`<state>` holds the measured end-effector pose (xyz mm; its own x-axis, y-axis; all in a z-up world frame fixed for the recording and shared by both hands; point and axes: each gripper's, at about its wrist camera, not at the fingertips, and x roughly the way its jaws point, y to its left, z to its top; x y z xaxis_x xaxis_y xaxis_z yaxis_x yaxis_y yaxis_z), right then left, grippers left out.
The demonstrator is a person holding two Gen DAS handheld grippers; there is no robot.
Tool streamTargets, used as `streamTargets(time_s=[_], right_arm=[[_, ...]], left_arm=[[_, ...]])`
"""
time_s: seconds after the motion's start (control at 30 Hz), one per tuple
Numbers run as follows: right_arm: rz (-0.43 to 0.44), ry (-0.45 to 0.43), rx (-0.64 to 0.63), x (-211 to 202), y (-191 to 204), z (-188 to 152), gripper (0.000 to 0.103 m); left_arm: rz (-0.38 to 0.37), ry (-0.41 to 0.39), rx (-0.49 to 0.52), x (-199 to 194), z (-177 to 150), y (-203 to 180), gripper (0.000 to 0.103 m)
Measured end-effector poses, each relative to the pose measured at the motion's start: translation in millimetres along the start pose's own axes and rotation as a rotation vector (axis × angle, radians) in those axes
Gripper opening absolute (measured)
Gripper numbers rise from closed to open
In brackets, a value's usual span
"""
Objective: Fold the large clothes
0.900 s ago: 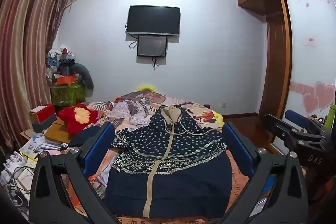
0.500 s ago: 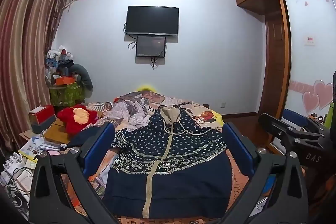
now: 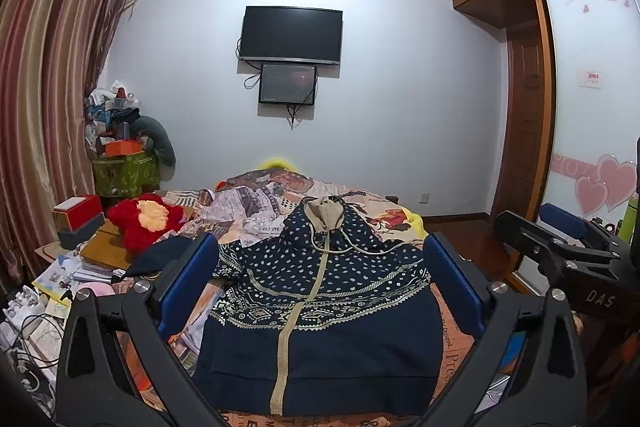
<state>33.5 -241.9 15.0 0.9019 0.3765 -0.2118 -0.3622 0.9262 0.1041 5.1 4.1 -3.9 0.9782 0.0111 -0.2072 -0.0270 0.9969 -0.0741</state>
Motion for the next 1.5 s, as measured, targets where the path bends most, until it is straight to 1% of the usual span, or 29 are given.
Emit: streamTargets(time_s=[0.83, 1.5], right_arm=[[0.000, -0.003, -0.014, 0.9, 1.1, 3.1, 0.103], [0.001, -0.004, -0.015, 2.2, 1.5, 2.4, 0.103]], left_arm=[[0.002, 0.006, 0.008, 4.4, -2.7, 0.7, 0.103], [0.001, 0.010, -0.005, 8.5, -5.5, 2.8, 0.103]])
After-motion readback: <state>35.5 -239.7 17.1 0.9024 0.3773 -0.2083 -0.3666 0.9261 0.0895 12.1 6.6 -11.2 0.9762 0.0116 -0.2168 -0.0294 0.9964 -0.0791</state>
